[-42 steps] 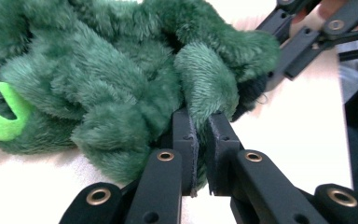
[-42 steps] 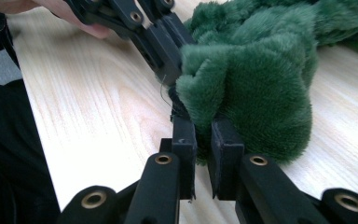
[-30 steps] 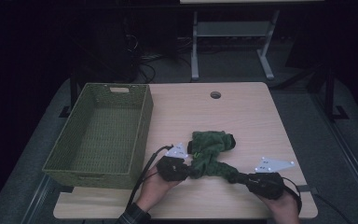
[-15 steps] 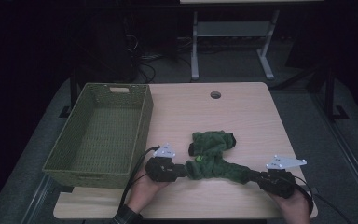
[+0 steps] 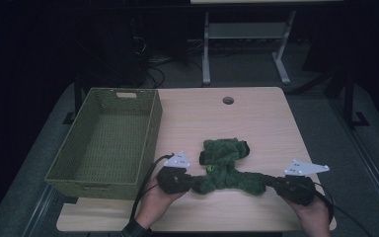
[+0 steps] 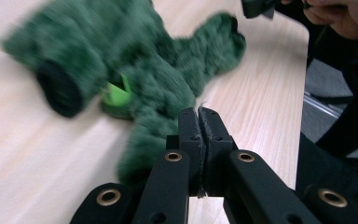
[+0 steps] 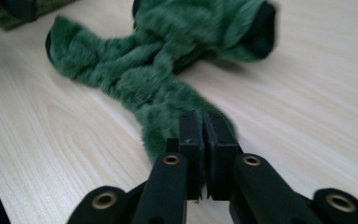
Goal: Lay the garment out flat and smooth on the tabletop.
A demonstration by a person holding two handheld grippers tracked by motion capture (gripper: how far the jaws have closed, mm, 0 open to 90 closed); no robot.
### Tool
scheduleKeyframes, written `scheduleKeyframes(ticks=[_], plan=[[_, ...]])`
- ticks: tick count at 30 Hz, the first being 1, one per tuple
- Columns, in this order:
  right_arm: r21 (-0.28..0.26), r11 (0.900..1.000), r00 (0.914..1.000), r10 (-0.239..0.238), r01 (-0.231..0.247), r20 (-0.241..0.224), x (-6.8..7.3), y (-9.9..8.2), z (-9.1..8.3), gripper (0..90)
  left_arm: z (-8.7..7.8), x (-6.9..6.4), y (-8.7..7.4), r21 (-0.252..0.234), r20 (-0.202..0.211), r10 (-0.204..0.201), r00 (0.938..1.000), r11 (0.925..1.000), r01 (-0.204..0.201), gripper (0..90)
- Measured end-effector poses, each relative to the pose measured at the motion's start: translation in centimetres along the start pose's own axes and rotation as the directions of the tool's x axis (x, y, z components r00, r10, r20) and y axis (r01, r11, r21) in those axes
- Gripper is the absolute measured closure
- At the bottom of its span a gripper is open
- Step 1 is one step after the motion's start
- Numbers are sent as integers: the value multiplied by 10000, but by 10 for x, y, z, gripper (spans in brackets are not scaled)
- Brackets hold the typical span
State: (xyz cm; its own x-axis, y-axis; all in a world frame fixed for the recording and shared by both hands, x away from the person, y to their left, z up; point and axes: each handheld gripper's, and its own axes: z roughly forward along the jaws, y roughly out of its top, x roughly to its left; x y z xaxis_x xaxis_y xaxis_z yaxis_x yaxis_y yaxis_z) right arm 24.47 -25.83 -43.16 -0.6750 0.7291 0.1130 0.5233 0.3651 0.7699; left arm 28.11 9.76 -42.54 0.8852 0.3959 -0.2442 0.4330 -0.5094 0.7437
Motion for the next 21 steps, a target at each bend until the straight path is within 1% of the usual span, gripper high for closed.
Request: scheduleKeyframes(ticks=[1,2,3,4,5,6,9,10,11,12,13,14,15,16,18,20,21], plan=[[144,9999,10000,-69,70,-71,0,0,5,885,7,2,-2,165,-42,49,10000,9999,-49,882],[330,9994,9999,-85,88,-102,0,-1,10,889,13,4,-4,300,-57,-31,10000,9995,33,882],[466,9989,9999,-57,64,-155,-1,-1,15,891,13,4,-4,300,-57,-31,10000,9995,33,883],[648,9979,9999,-59,67,-126,-2,-2,20,894,22,10,-8,673,-362,21,9993,9977,3,882],[866,9962,9999,-89,93,-51,-3,-2,23,895,25,14,-10,835,-527,-1,9986,9965,45,882],[1032,9946,9999,-136,133,26,-4,-3,27,895,26,18,-11,858,-628,-122,9980,9962,176,883],[1503,9885,9996,-181,150,197,-9,-6,35,897,28,27,-15,1111,-831,-198,9963,9934,290,889],[1625,9867,9997,-93,55,224,-10,-7,36,898,29,29,-17,1071,-802,-332,9962,9934,417,893],[1588,9873,9998,-67,37,185,-11,-8,36,898,30,31,-18,1059,-739,-395,9965,9933,472,894],[1621,9868,9998,0,-32,193,-11,-8,36,898,29,31,-19,1064,-705,-382,9968,9933,456,895],[1670,9859,9998,-59,23,212,-10,-9,35,898,29,29,-19,1065,-705,-404,9967,9932,478,895],[1738,9848,9998,-63,30,185,-9,-10,35,898,28,28,-20,1137,-665,-322,9973,9927,396,895],[1830,9831,9998,-47,10,197,-6,-11,34,898,27,26,-21,1143,-600,-338,9976,9926,405,895],[1815,9833,9997,-156,116,203,-4,-13,33,898,26,24,-23,1192,-522,-310,9982,9922,370,895],[1895,9819,9998,-95,57,192,1,-16,29,898,23,21,-27,1209,-300,-421,9987,9916,454,895],[1941,9809,9998,-155,124,146,5,-19,26,898,20,17,-31,1178,-86,-549,9985,9915,555,895],[1994,9798,9998,-187,162,107,8,-20,24,898,18,16,-33,1250,15,-508,9987,9909,502,894]])
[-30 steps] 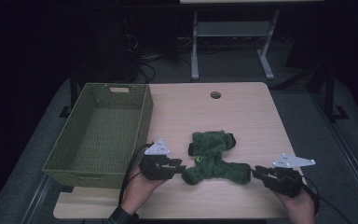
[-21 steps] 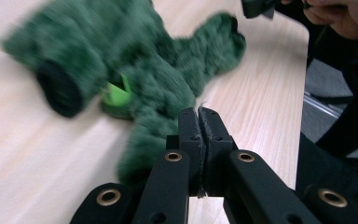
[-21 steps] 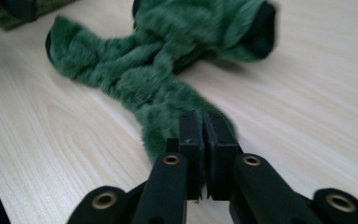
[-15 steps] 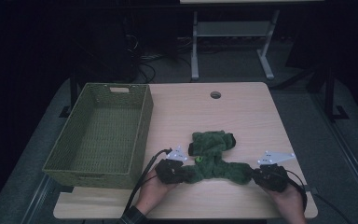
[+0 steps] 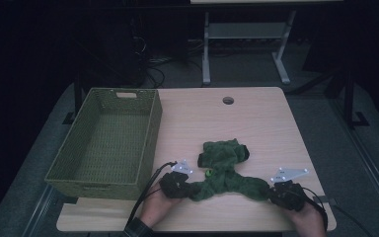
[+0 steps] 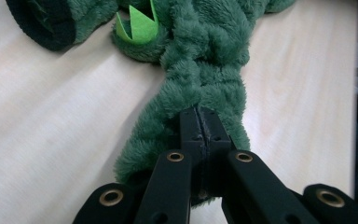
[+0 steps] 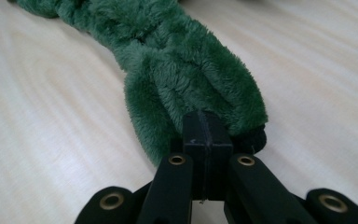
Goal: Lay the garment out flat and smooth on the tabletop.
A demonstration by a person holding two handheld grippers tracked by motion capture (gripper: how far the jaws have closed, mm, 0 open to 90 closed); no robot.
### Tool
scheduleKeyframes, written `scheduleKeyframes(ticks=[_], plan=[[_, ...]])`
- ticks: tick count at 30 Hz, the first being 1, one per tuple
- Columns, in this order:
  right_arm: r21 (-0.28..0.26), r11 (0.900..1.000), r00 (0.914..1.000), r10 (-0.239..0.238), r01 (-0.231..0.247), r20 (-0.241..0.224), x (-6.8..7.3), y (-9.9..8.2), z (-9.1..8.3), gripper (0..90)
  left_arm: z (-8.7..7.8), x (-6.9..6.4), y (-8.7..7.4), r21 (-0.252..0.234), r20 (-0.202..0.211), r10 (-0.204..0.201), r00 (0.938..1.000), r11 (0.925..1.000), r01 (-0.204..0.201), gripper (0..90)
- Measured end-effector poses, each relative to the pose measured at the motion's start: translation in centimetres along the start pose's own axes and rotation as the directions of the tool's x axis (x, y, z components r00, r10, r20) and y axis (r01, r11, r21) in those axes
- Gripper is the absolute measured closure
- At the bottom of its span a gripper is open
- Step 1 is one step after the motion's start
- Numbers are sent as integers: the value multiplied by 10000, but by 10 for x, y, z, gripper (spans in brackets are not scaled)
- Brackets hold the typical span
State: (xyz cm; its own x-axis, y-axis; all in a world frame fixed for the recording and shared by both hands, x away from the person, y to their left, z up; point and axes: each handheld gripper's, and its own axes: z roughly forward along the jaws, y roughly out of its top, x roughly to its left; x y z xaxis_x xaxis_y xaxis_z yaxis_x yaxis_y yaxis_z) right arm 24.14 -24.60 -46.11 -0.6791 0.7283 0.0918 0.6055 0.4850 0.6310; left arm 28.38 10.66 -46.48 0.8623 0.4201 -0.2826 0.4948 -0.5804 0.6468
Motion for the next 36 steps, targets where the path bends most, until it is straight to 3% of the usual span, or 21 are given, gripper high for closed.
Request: scheduleKeyframes(ticks=[4,8,14,18,24,25,31,36], plan=[[-2,10000,9998,-94,94,-157,8,-6,-4,887,-6,-6,-5,-54,259,56,9996,10000,-54,857],[-355,9994,9996,39,-49,-288,7,-3,-10,789,-15,-8,2,-356,182,29,9998,9994,-23,745],[-961,9953,9999,113,-124,-118,-1,18,-19,709,-24,-2,22,-657,-214,9,9998,9978,-23,660],[-1239,9919,9996,249,-266,-145,-12,40,-20,675,-27,5,35,-851,-420,12,9991,9964,-47,652],[-1356,9906,9998,210,-203,41,-31,75,-12,661,-29,26,67,-1329,-1094,-141,9939,9911,-6,657],[-1431,9894,9997,252,-246,21,-34,80,-10,660,-29,26,67,-1329,-1094,-141,9939,9911,-6,657],[-1420,9895,9995,301,-288,69,-51,110,2,649,-22,58,95,-1295,-1768,-349,9836,9915,119,658],[-1322,9903,9991,428,-430,-44,-62,133,19,641,-7,80,111,-1157,-2065,-583,9767,9927,348,662]])
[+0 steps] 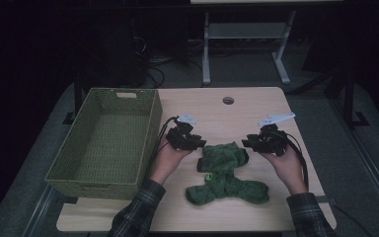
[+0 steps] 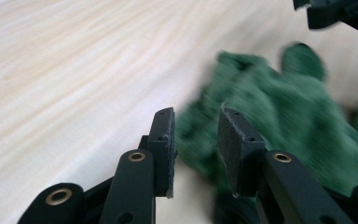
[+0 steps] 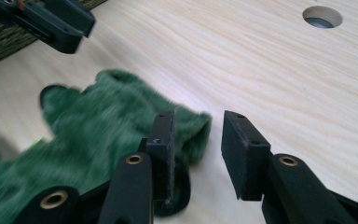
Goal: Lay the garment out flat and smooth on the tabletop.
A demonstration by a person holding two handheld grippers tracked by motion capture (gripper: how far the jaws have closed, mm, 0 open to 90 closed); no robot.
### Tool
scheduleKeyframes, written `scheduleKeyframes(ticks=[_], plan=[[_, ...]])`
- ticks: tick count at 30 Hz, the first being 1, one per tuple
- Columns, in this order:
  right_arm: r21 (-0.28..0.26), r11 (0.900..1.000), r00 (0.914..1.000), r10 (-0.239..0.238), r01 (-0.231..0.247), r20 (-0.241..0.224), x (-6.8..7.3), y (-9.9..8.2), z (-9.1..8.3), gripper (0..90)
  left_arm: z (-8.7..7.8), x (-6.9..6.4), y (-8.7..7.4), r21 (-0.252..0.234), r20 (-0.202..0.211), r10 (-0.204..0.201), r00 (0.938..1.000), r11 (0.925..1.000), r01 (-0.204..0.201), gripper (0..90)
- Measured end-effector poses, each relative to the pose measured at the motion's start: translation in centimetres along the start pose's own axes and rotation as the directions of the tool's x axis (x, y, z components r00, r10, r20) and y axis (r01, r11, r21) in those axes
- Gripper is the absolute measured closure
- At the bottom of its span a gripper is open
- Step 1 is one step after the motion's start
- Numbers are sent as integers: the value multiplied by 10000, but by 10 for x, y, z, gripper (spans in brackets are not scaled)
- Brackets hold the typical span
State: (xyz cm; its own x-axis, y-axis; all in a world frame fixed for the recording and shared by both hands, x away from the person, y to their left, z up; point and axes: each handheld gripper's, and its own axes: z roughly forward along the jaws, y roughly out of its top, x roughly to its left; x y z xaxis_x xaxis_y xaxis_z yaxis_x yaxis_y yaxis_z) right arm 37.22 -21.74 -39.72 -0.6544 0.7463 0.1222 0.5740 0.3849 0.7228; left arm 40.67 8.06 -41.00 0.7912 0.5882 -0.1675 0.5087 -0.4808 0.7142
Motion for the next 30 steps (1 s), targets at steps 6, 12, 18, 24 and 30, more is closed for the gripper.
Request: scheduleKeyframes(ticks=[6,12,18,24,30], plan=[[357,9993,9999,89,-86,-83,-5,13,28,620,25,12,3,470,-191,-220,9996,9986,229,658],[1221,9920,9994,324,-307,-123,-9,8,59,577,47,11,-7,1106,88,-140,9999,9938,130,640],[1500,9880,9989,409,-368,-242,-6,-4,62,563,49,8,-14,1511,119,262,9996,9881,-277,624],[1754,9837,9986,443,-384,-300,-3,-14,65,606,53,0,-16,1697,171,489,9987,9842,-511,681],[1761,9839,9984,389,-309,-422,-1,-18,64,785,54,-6,-15,1824,353,851,9958,9791,-901,871]])
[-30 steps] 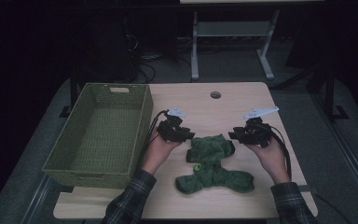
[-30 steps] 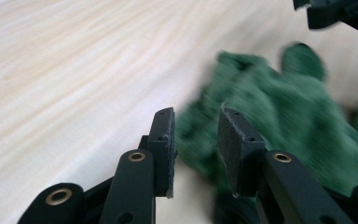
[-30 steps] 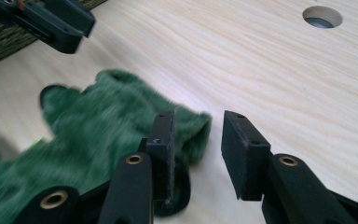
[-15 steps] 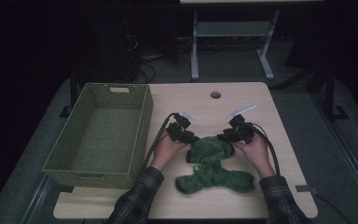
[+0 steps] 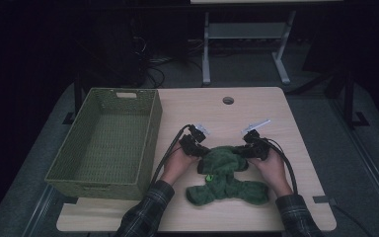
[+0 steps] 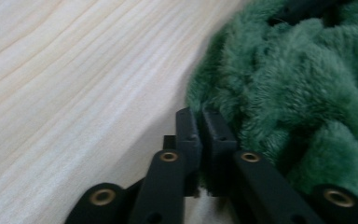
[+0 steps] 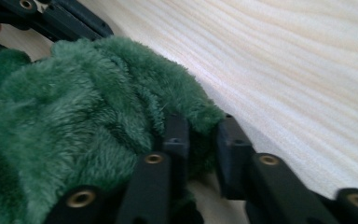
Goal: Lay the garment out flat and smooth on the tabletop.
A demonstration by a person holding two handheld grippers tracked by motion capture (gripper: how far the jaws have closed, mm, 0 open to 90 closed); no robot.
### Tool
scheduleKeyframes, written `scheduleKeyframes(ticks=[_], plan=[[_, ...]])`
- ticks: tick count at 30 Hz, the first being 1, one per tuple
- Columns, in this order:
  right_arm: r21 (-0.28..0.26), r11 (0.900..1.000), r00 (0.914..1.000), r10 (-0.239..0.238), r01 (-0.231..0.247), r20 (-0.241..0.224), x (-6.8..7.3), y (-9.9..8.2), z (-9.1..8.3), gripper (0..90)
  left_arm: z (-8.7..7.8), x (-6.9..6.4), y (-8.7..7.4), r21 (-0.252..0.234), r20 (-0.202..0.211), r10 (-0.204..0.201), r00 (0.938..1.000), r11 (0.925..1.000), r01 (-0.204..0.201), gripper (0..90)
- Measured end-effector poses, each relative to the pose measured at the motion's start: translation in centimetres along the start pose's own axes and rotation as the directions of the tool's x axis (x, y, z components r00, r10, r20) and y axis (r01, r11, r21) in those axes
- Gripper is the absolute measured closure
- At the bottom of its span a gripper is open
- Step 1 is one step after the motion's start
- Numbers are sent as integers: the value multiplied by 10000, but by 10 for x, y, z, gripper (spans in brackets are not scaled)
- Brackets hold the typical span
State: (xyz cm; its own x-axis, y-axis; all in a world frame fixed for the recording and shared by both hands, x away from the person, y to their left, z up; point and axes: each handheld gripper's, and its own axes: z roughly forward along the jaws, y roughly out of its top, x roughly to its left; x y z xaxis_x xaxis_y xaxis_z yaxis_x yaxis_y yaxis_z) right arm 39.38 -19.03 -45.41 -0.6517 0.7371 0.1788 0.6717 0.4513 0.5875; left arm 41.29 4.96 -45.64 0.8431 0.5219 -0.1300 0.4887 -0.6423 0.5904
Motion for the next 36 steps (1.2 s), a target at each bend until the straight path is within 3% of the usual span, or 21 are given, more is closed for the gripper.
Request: scheduleKeyframes(ticks=[2,3,6,8,12,23,30,33,36], plan=[[-75,9999,9998,-154,155,105,2,2,-3,801,-4,-1,1,-195,-104,-43,9999,9998,41,876],[-210,9995,9996,-224,227,167,3,3,-5,802,-9,0,2,-225,-183,132,9997,9997,-136,877],[-639,9969,9981,-424,452,440,6,7,-17,797,-24,0,4,-963,-508,68,9987,9953,-116,876],[-1009,9936,9968,-442,508,665,7,9,-26,786,-37,-1,6,-1562,-768,2,9970,9876,-122,876],[-1295,9884,9933,-672,791,936,7,15,-38,778,-49,-2,7,-2209,-1137,-1,9935,9750,-251,876],[-524,9980,9971,-329,365,687,3,13,-23,654,-43,2,3,-2269,-1400,-94,9901,9736,-228,874],[-878,9961,9988,0,42,481,-2,14,-29,617,-45,5,3,-2326,-1480,-125,9889,9723,-225,874],[-1101,9932,9989,417,-389,234,-9,17,-21,610,-43,5,2,-2322,-1475,-179,9889,9725,-170,874],[-953,9928,9972,741,-728,99,-12,19,-6,605,-42,5,2,-2261,-1460,-142,9892,9739,-193,874]])
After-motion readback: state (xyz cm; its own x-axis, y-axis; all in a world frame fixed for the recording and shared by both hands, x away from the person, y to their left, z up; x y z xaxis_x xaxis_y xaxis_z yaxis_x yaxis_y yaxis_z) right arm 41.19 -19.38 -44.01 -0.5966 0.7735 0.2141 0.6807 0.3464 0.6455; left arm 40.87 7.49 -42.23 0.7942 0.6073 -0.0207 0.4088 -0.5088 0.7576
